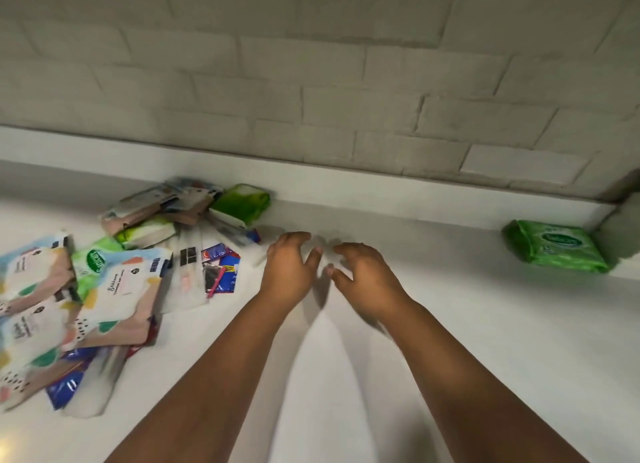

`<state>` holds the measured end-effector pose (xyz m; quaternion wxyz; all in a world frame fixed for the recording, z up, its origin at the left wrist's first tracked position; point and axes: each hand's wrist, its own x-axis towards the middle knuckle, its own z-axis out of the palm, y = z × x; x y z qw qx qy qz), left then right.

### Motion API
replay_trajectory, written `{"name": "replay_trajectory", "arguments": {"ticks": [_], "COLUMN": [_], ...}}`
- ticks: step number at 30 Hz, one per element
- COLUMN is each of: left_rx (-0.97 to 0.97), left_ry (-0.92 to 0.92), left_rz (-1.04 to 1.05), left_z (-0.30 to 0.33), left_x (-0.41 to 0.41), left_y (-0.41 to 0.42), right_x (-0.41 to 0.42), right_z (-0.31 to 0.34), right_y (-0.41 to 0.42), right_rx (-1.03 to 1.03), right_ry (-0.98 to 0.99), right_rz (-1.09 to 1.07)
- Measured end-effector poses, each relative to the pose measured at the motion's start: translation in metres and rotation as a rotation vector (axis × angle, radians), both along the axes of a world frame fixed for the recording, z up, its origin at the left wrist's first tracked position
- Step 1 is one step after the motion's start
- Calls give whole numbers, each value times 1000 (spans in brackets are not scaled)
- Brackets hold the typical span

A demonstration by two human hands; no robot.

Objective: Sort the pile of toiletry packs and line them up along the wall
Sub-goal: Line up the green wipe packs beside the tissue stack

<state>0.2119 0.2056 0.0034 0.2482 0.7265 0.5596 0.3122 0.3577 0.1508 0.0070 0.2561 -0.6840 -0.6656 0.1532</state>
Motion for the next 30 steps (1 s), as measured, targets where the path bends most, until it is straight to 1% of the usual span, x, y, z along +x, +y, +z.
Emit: {"name": "replay_trajectory", "arguments": {"ticks": [8, 10, 13, 16, 18, 21, 24, 27, 30], "left_rx": [61, 94, 166, 222, 202, 245, 109, 101, 54], "left_ry": [95, 172, 342, 425, 475, 511, 503, 494, 441], "left_rz": [33, 55, 94, 125, 157, 169, 142, 111, -6], "left_z": [1, 0, -4, -5, -5, -5, -11, -17, -16], "left_x": [-73, -84, -94, -99, -98, -96, -97, -98, -94], "left_y": [54, 68, 92, 114, 126, 136, 142, 145, 143], "right_x": [-71, -79, -86, -88, -89, -89, -88, -88, -89], "right_z": [-15, -16, -17, -18, -19, -21, -24, -27, -28], "right_y": [50, 59, 72, 81, 87, 95, 103, 108, 111], "right_rx": [-11, -10, 13, 32, 43, 67, 83, 109, 154], "right_ry": [41, 47, 22, 4, 17, 16, -1, 6, 20], "right_rz": [50, 50, 37, 17, 1, -8, -16, -34, -34]}}
